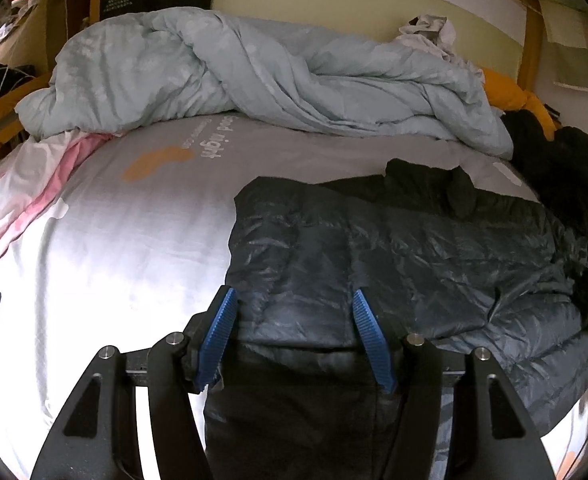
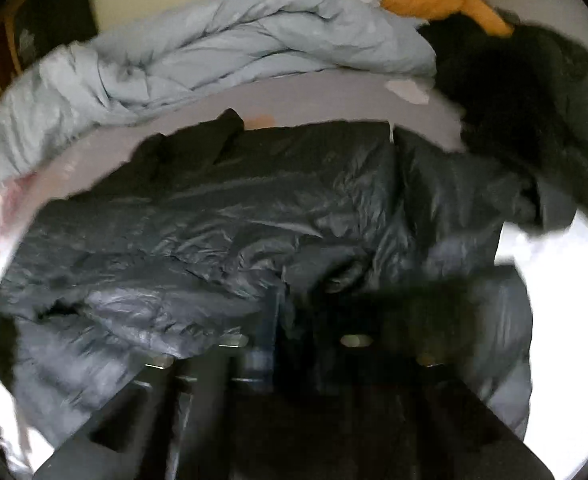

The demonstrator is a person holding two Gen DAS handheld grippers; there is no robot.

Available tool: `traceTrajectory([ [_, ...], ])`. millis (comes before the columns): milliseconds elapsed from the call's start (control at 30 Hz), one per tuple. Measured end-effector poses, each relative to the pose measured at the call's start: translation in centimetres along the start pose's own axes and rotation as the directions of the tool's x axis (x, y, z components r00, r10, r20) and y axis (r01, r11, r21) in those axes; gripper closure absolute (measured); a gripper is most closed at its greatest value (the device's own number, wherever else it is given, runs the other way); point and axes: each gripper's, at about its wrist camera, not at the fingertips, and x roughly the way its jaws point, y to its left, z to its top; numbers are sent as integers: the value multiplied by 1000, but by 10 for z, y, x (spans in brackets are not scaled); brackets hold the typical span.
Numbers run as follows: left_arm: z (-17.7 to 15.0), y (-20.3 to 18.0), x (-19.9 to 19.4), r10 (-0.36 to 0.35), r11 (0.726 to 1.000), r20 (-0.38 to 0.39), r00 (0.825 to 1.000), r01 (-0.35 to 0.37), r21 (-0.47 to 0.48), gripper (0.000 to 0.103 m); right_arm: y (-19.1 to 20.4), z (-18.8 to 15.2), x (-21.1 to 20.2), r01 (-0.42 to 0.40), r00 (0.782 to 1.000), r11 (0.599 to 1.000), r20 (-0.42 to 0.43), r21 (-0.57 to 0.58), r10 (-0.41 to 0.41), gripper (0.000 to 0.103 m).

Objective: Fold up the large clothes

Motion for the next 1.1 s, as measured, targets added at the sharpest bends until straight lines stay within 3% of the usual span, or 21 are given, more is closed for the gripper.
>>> traceTrajectory([
  [133,1,3,5,21,1000,-1,1000,-21,-11,44,7,31,-16,55,992,997,118,-55,-48,91],
  [300,-2,7,17,49,999,-31,998,-50,-13,44,16,62,-50,152,929,983,355,-104,-106,91],
  [367,-3,5,21,64,998,-43,997,-65,-5,44,14,70,-36,191,933,976,327,-99,-150,91],
  [500,-7,1,29,97,995,-70,993,-96,26,44,-1,68,26,245,966,962,119,-121,-231,91],
  [667,-9,0,31,102,994,-78,992,-99,40,43,-28,48,67,174,982,984,-67,-31,-176,91],
  [767,-5,8,23,74,997,-71,995,-74,12,38,-36,45,64,141,986,990,-87,-5,-141,85],
  [833,1,16,14,55,998,-52,997,-56,-27,34,-39,42,52,149,987,989,-67,-8,-149,70],
  [900,4,25,4,31,997,-40,999,-33,-65,31,-46,37,32,169,985,986,-19,-10,-169,36],
  [967,5,33,-2,7,995,-39,999,-11,-98,30,-57,33,13,176,984,984,34,0,-176,31],
  [1100,4,39,-2,-16,992,-59,998,9,-125,30,-86,25,-18,180,981,982,61,59,-183,29],
])
